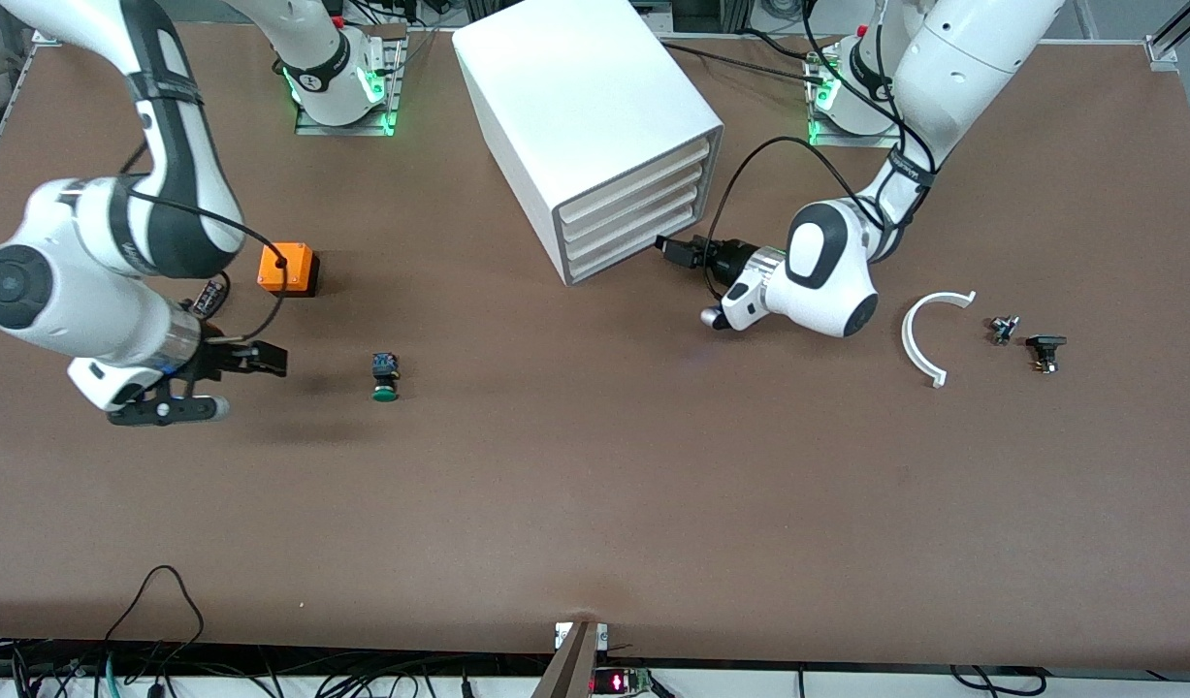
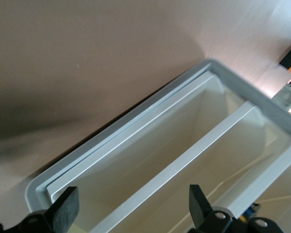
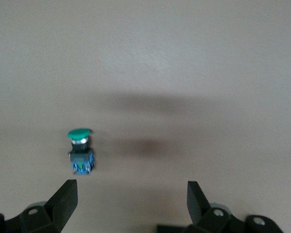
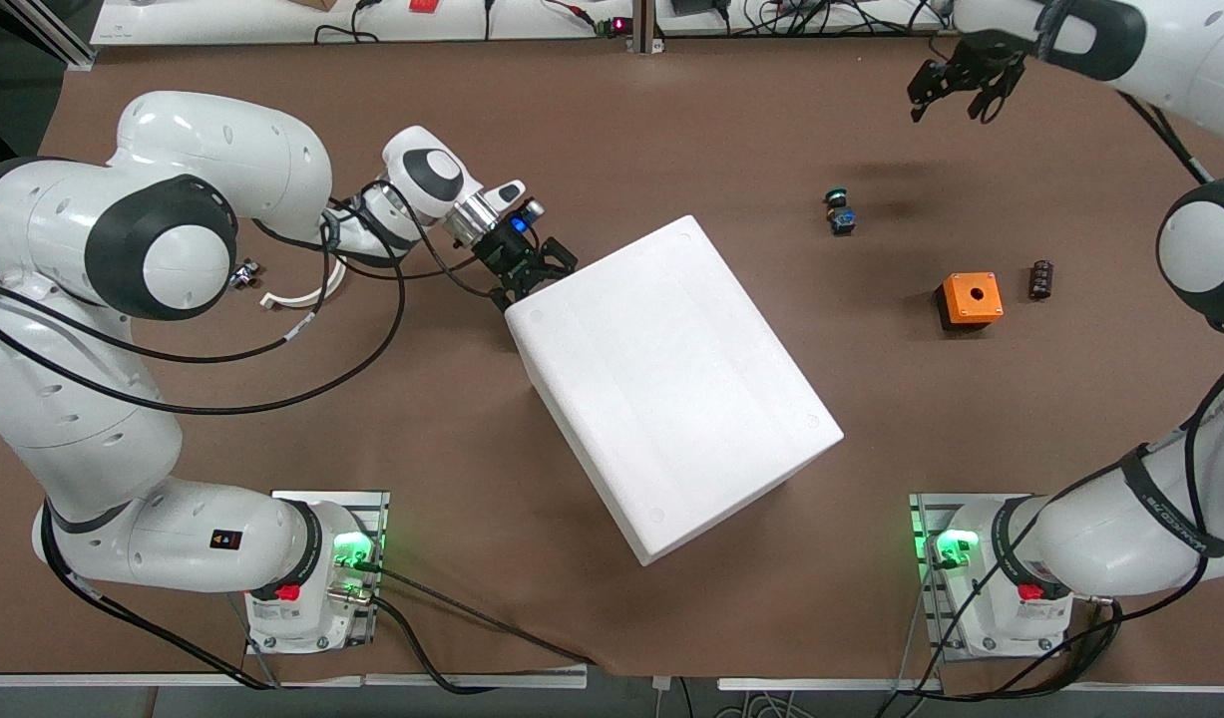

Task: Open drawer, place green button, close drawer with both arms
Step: 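Pull the drawer open with the left gripper while the right gripper lowers, then grasp the green button with the right gripper while the left gripper withdraws, then carry the green button with the right gripper into the open drawer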

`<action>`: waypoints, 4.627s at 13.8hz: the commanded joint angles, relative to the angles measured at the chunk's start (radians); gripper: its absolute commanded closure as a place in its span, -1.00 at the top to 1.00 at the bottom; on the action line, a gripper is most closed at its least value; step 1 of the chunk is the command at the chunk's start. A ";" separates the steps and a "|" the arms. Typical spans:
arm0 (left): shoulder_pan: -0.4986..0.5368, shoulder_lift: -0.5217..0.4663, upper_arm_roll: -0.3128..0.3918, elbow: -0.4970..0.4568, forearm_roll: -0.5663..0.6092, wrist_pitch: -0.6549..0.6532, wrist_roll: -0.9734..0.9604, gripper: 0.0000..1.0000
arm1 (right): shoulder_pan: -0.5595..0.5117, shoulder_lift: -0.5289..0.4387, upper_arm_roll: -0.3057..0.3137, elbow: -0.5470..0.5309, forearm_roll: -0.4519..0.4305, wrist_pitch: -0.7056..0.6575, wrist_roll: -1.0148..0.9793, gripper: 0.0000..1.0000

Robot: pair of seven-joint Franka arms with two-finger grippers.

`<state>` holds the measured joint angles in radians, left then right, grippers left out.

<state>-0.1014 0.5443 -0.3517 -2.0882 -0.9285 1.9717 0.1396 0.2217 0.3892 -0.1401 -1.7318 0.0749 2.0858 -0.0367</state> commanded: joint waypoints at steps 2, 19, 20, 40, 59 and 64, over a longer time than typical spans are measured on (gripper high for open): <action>-0.004 -0.003 -0.027 -0.049 -0.045 0.013 0.077 1.00 | 0.041 -0.003 0.065 -0.169 0.014 0.221 0.108 1.00; 0.012 -0.006 0.100 0.043 -0.038 0.176 0.158 0.98 | 0.065 0.089 0.129 -0.315 0.014 0.414 0.187 1.00; 0.020 -0.020 0.100 0.042 -0.038 0.173 0.152 1.00 | 0.067 0.103 0.129 -0.315 0.014 0.424 0.202 1.00; 0.235 -0.495 0.174 0.381 1.079 -0.280 -0.015 1.00 | 0.074 0.074 0.221 -0.066 0.000 0.421 -0.211 -0.50; 0.236 -0.478 0.177 0.379 1.077 -0.294 -0.011 1.00 | 0.582 0.303 0.238 0.463 -0.167 0.002 -0.804 -0.42; 0.235 -0.466 0.175 0.376 1.077 -0.292 -0.020 1.00 | 0.656 0.365 0.238 0.457 -0.222 -0.013 -0.798 -0.42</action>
<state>0.1382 0.0625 -0.1759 -1.7270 0.1238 1.6941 0.1250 0.8623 0.7116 0.1068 -1.3095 -0.1220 2.0910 -0.8187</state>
